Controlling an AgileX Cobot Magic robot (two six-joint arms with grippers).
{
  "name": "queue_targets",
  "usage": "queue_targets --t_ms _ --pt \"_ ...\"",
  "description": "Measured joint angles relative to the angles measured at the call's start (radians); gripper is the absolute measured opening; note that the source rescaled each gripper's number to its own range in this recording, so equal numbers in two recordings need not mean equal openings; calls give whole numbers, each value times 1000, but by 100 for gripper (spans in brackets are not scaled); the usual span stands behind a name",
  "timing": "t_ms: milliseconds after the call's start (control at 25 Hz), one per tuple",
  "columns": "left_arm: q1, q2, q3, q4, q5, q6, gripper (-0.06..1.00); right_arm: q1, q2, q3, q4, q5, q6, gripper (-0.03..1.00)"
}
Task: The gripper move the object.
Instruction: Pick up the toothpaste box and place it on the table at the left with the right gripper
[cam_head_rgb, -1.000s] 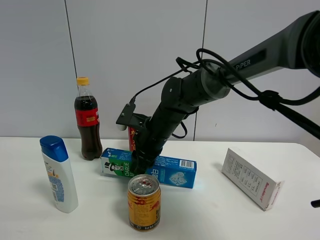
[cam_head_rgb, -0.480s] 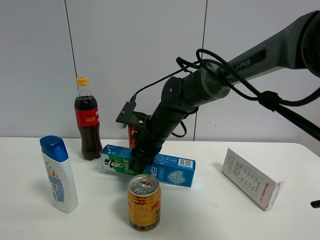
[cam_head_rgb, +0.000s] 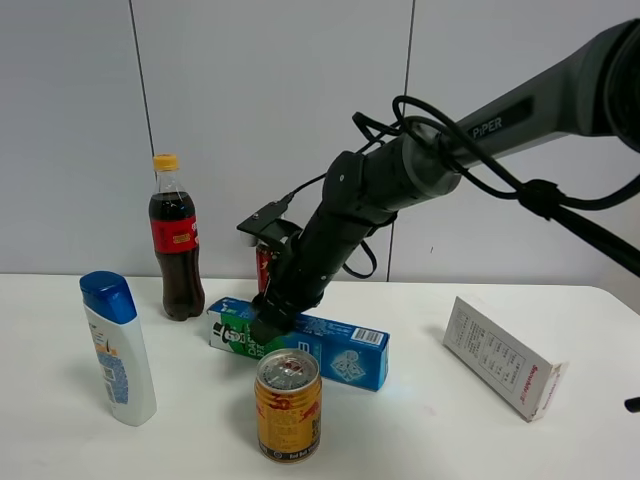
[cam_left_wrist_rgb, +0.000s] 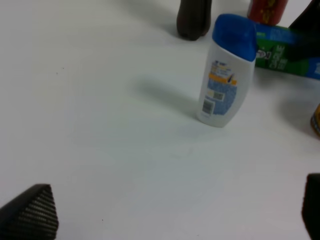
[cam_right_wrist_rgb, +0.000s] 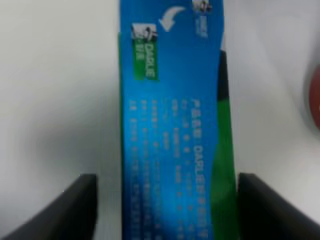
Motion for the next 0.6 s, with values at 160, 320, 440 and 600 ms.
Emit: queue_targets --t_ms 160,320,440,600 --pt "0 0 0 0 0 0 100 0 0 0 0 0 28 55" --pt "0 0 0 0 0 0 100 0 -7 0 4 1 62 58" --pt "0 0 0 0 0 0 100 0 -28 0 7 2 76 58" --pt "0 0 0 0 0 0 100 0 -69 0 8 22 89 58"
